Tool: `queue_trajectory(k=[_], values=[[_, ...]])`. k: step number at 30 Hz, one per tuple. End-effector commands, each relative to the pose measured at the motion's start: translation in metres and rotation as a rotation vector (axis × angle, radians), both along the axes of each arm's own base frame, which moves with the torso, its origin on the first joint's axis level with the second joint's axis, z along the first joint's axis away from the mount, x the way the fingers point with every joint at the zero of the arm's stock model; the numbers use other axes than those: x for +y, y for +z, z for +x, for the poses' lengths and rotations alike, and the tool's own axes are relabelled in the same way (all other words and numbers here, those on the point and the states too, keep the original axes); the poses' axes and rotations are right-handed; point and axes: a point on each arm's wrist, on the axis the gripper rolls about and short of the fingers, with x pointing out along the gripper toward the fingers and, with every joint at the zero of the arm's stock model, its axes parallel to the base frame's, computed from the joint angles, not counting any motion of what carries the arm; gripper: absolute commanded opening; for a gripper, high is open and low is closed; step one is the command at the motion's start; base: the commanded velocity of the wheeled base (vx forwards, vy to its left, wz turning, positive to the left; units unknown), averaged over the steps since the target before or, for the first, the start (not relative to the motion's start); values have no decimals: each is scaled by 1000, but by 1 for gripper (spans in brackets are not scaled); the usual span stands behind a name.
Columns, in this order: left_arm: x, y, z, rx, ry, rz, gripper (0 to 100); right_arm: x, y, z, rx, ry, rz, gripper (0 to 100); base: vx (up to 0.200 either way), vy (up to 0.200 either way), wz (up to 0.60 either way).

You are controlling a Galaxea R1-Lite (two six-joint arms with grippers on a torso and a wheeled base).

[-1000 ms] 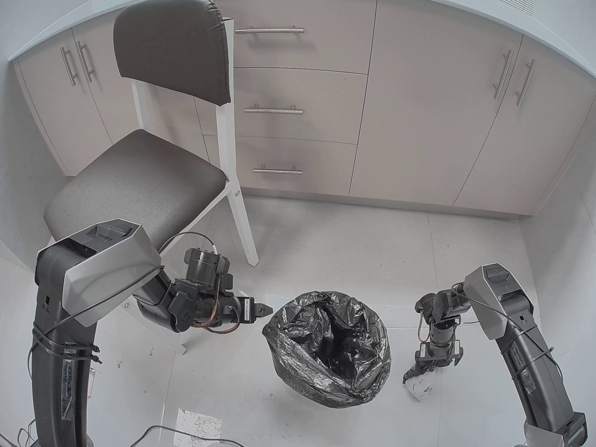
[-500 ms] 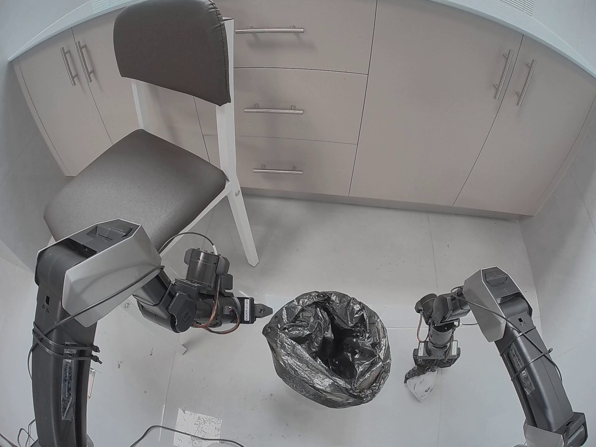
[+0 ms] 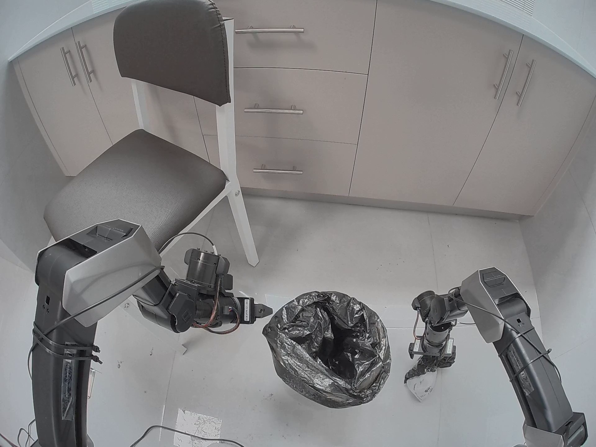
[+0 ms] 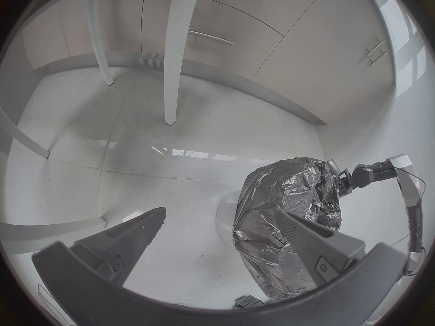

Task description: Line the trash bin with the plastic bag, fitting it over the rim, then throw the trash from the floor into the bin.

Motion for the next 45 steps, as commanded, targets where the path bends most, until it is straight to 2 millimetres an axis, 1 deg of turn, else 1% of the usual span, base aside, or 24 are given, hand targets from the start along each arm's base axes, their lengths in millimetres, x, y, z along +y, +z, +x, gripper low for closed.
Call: queue_trajectory(k=[1,17,31,32,37,45], values=[[0,-1,0,1,-1,1,100,2,-1,0,2,5,2,100,0,0,0],[0,-1,0,3,0,3,100,9,-1,-2,23,62,4,100,0,0,0],[-1,-1,0,-13,1,0,100,9,-1,-3,36,99,0,100,0,0,0],[0,-1,1,-13,3,0,100,9,-1,-3,36,99,0,0,0,0,0],[0,-2,0,-10,2,2,100,10,-1,-3,37,105,-2,0,0,0,0],[0,-3,-1,-8,-2,3,100,12,-1,-3,54,163,-19,0,0,0,0]])
